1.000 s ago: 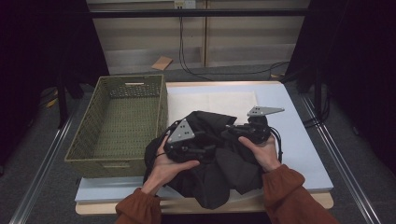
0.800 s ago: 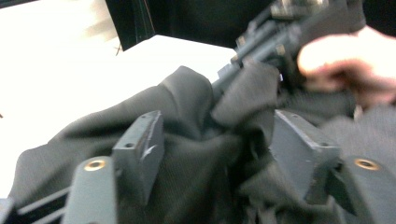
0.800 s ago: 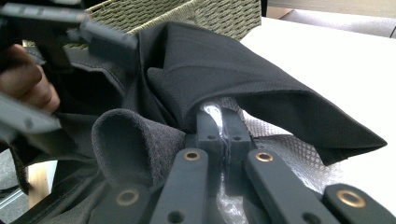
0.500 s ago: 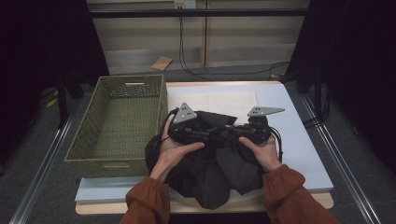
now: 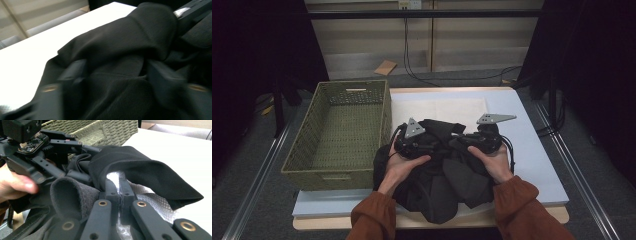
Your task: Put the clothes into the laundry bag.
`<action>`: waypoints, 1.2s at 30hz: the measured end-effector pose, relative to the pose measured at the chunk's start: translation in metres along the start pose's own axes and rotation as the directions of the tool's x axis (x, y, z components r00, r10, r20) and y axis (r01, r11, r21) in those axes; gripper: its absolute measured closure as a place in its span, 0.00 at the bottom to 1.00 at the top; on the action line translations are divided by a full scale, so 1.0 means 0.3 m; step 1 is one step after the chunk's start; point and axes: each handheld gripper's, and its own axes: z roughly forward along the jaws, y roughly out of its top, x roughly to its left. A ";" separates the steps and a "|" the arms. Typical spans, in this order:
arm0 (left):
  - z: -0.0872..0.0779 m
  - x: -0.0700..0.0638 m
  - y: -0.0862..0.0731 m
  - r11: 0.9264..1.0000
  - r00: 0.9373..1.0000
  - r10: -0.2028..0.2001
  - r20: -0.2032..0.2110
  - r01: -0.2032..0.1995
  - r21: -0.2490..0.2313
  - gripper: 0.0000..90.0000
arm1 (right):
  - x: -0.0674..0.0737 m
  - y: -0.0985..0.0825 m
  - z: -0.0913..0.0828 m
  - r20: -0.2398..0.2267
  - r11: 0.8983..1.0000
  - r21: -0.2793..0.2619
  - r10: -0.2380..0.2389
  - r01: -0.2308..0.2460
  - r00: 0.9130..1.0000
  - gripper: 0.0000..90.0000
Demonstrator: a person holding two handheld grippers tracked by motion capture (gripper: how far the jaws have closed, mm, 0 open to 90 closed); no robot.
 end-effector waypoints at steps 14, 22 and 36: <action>-0.077 -0.050 0.030 0.996 0.993 0.018 0.113 -0.008 -0.086 0.88 | -0.022 -0.003 -0.017 0.006 1.000 -0.021 0.023 -0.022 1.000 0.98; -0.112 -0.083 0.040 0.995 0.985 0.055 0.162 -0.041 -0.091 0.89 | -0.030 -0.004 -0.022 0.009 0.999 -0.025 0.030 -0.030 1.000 0.98; -0.120 -0.207 0.057 0.984 0.944 0.164 0.285 -0.136 -0.118 0.91 | -0.038 -0.004 -0.021 0.022 0.998 -0.041 0.048 -0.047 0.999 0.98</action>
